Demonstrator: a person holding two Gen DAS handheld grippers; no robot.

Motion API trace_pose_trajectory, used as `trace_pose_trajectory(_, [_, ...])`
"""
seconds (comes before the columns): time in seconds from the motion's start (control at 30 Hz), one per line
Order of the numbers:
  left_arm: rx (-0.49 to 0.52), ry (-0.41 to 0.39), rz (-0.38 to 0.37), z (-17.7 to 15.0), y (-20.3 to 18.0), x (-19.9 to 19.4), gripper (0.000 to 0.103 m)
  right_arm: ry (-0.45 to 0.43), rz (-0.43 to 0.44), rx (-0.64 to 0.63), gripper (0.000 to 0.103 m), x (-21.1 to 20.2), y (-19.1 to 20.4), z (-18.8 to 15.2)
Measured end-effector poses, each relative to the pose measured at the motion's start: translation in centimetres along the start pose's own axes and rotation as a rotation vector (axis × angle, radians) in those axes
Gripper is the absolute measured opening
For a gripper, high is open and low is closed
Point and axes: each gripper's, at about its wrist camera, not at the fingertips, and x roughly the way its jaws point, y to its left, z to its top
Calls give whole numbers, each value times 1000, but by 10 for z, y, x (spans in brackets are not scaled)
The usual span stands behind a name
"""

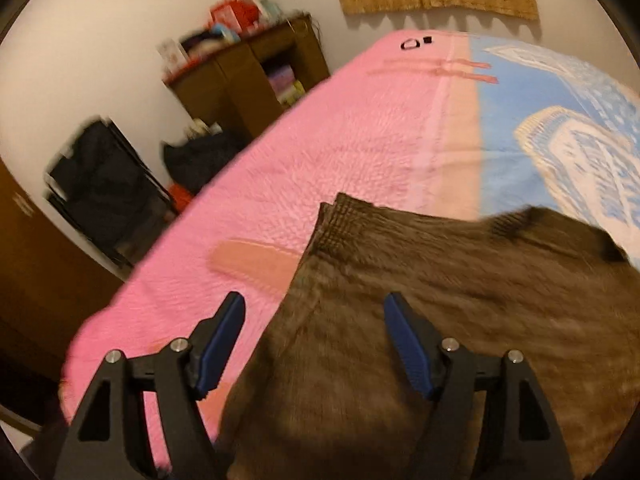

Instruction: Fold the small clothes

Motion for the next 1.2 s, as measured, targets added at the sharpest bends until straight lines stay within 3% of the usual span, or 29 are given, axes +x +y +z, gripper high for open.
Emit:
trace_pose_trajectory(0.13, [7,3,11,0,-3,4,9,55,-97,-109,77,44,25,4])
trace_pose_trajectory(0.23, [32,2,21,4,-12,9,9,55,-169,-173,76,50,35,0])
trace_pose_trajectory(0.3, [44,13,21,4,-17,8,9,57,-206,-196,64,50,36,-2])
trace_pose_trajectory(0.37, [65,17,25,4,-21,8,10,52,-250,-220,42,48,34,-5])
trace_pose_trajectory(0.43, [76,8,41,2,-24,11,10,54,-241,-204,29,44,25,-4])
trace_pose_trajectory(0.57, [193,1,98,4,-39,19,9,60,-175,-148,20,37,12,1])
trace_pose_trajectory(0.7, [199,20,29,16,-43,14,5,23,-64,-71,18,15,-4,7])
trace_pose_trajectory(0.8, [291,-19,15,17,-71,2,5,-33,16,-11,18,-15,-20,13])
trace_pose_trajectory(0.9, [376,-39,-35,10,-104,-8,5,-71,37,-21,17,-47,-33,20])
trace_pose_trajectory(1.2, [617,70,-220,-55,-204,10,5,-161,86,121,17,-145,-152,2])
